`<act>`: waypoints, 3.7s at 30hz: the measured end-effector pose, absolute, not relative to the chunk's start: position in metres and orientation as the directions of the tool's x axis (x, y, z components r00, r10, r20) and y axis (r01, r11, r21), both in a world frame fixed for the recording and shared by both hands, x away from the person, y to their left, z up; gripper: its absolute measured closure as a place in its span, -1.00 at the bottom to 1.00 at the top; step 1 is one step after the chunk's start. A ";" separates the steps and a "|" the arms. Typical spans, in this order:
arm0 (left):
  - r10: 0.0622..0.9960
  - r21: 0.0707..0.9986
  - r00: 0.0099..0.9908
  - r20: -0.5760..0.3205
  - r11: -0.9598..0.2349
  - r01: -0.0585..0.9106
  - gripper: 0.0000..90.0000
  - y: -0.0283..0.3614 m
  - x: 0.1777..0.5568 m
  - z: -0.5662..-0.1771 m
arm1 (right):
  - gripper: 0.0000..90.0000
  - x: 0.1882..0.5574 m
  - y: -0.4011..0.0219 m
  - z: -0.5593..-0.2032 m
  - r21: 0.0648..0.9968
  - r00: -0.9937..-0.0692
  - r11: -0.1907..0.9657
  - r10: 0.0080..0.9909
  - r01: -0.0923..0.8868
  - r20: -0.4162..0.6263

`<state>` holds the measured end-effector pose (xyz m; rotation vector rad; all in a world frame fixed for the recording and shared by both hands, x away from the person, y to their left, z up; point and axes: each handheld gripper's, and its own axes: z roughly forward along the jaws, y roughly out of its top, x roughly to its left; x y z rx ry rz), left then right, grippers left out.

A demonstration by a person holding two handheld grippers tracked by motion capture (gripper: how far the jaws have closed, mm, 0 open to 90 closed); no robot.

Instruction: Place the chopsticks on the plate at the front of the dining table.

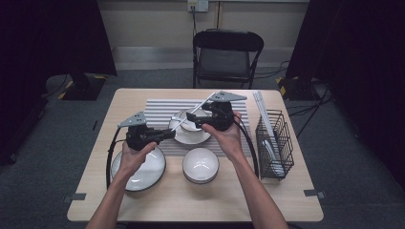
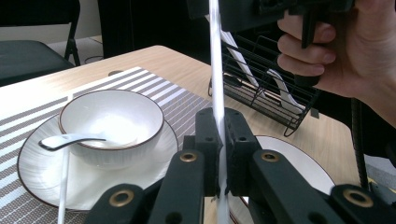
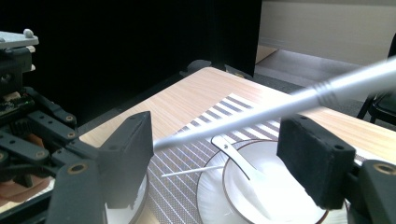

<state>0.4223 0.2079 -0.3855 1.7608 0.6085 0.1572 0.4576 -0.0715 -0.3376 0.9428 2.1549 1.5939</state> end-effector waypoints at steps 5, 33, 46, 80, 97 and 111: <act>0.496 0.934 0.845 -0.201 -0.163 0.318 0.91 0.212 0.424 -0.386 | -0.43 0.456 -0.076 -0.342 0.926 -0.738 0.169 0.658 0.337 0.148; 0.577 0.928 0.791 -0.203 -0.145 0.343 0.91 0.253 0.433 -0.392 | -0.48 0.442 -0.126 -0.398 0.875 -0.640 0.189 0.750 0.447 0.165; 0.616 0.915 0.754 -0.228 -0.128 0.381 0.91 0.268 0.437 -0.407 | -0.48 0.441 -0.131 -0.424 0.840 -0.608 0.238 0.783 0.488 0.131; 0.672 0.895 0.710 -0.211 -0.158 0.416 0.91 0.256 0.483 -0.389 | -0.55 0.428 -0.146 -0.456 0.752 -0.582 0.353 0.812 0.557 0.050; 0.689 0.847 0.669 -0.279 -0.152 0.510 0.91 0.243 0.517 -0.426 | -0.54 0.421 -0.143 -0.478 0.724 -0.571 0.371 0.820 0.581 0.038; 0.716 0.799 0.643 -0.272 -0.205 0.566 0.91 0.244 0.526 -0.450 | -0.57 0.417 -0.141 -0.494 0.703 -0.557 0.393 0.830 0.593 0.006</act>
